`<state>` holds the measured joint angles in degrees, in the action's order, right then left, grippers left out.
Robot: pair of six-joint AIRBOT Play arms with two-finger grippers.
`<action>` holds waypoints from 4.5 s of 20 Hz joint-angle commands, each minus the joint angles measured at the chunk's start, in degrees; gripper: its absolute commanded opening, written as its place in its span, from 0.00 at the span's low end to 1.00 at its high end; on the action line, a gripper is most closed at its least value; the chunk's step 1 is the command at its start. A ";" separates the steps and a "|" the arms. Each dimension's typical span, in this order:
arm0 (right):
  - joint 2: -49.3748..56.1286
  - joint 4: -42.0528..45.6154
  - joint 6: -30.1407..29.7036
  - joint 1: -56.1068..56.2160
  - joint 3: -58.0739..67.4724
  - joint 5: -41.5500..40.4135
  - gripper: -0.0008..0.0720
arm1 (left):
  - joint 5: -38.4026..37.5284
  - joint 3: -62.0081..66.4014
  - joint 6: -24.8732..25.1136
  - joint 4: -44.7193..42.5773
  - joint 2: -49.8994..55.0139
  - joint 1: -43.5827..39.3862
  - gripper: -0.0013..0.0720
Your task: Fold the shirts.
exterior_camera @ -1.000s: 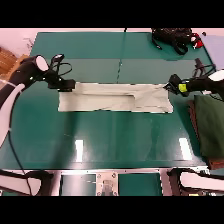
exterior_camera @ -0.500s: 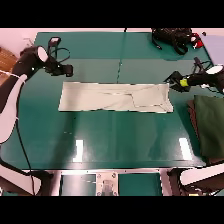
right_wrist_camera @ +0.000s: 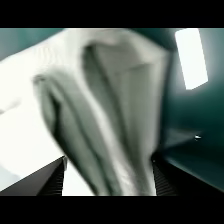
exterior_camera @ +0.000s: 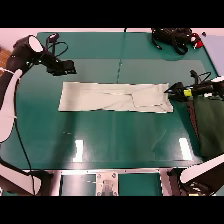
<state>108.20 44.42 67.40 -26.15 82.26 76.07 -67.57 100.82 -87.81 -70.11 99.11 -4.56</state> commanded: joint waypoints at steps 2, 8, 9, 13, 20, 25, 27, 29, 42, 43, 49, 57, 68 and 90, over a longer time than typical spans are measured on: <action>3.54 -7.98 -6.62 3.19 0.31 1.25 0.85 | -1.95 0.20 -0.02 4.87 0.02 0.00 0.80; 3.13 -7.76 -5.66 4.22 4.70 1.64 0.04 | -2.12 0.07 2.71 9.60 0.04 -0.33 0.05; 2.56 -7.34 -4.74 4.28 5.46 2.12 0.04 | -1.64 -0.26 2.78 10.67 0.09 -1.01 0.05; -2.99 -6.86 -2.16 5.53 7.82 7.02 0.04 | 1.60 -1.86 2.80 11.06 4.04 -9.27 0.05; -18.62 -6.91 6.21 10.67 10.51 13.79 0.04 | 20.02 -1.53 2.80 16.98 16.55 -28.52 0.05; -22.77 -6.86 7.67 12.17 11.69 15.52 0.04 | 22.03 -1.33 2.82 23.45 19.23 -30.80 0.05; -22.73 -5.42 7.67 12.13 11.67 15.50 0.04 | 20.17 0.17 2.93 23.30 19.17 -30.45 0.05; -22.73 -5.20 7.67 12.15 11.67 15.50 0.04 | 14.19 3.93 4.39 23.39 19.06 -28.68 0.05; -19.17 -4.09 16.68 39.93 11.67 -10.54 0.04 | -21.03 19.71 4.22 18.40 9.01 1.62 0.05; -16.87 -4.11 16.92 44.39 11.67 -16.70 0.04 | -21.22 19.71 4.24 18.69 8.63 3.32 0.05; 0.57 -14.38 17.44 67.78 11.72 -54.64 0.60 | -21.20 19.71 4.55 21.68 8.33 9.68 0.05; -8.35 0.83 20.65 46.03 11.67 -26.32 0.71 | -20.52 19.71 8.85 21.44 8.35 11.69 0.05; -4.57 -2.84 17.14 32.63 -6.91 -18.43 0.77 | -19.85 19.71 8.81 18.73 8.35 11.69 0.05; -28.30 -1.95 24.79 6.58 13.49 -11.39 0.03 | -22.51 19.69 8.79 17.33 8.35 11.67 0.05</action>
<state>86.13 36.84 87.11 -9.65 95.15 62.28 -89.62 120.46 -79.02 -52.80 107.46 7.09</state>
